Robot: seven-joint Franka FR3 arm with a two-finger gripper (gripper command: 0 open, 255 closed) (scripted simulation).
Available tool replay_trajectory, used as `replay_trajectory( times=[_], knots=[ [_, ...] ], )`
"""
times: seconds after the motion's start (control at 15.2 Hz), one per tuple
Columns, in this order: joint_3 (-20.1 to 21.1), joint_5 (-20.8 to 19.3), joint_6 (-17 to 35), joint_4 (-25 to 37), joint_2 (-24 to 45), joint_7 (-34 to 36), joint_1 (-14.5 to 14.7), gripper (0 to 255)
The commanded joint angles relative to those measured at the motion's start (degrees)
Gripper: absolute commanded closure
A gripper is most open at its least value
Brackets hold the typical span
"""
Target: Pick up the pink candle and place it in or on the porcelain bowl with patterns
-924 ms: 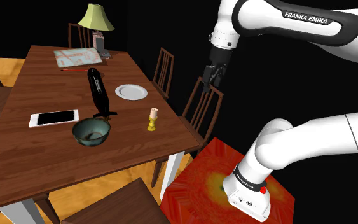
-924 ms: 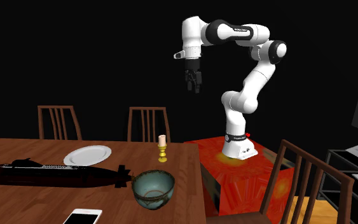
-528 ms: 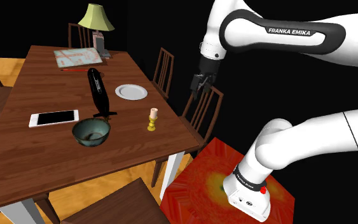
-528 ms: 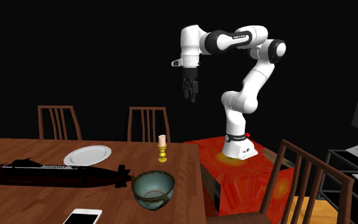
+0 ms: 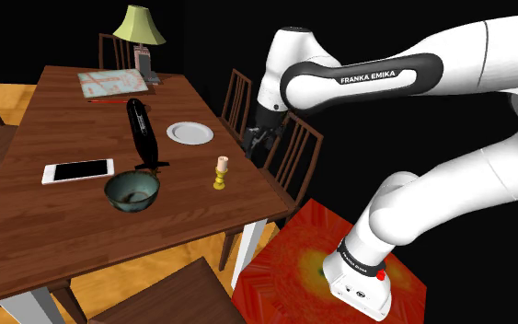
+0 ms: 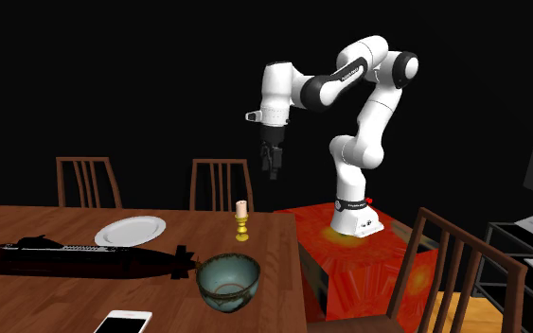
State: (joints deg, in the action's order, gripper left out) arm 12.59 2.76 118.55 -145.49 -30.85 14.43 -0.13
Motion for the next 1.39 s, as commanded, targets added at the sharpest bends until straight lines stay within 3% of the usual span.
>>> replay_trajectory(
  times=[0.0, 0.26, 0.46, 0.99, 1.32],
  knots=[
    [1.9, -0.4, 5.3, -0.7, 3.1, 2.7, -0.2, 0],
    [5.7, -3.3, 14.8, 0.3, 11.2, 8.7, -1.9, 0],
    [8.5, -7.8, 21.1, 2.3, 18.0, 14.5, -3.8, 0],
    [9.2, -12.0, 27.4, 1.3, 23.7, 17.6, -5.3, 0],
    [9.1, -12.0, 27.4, 1.3, 23.7, 17.6, -5.3, 0]
  ],
)
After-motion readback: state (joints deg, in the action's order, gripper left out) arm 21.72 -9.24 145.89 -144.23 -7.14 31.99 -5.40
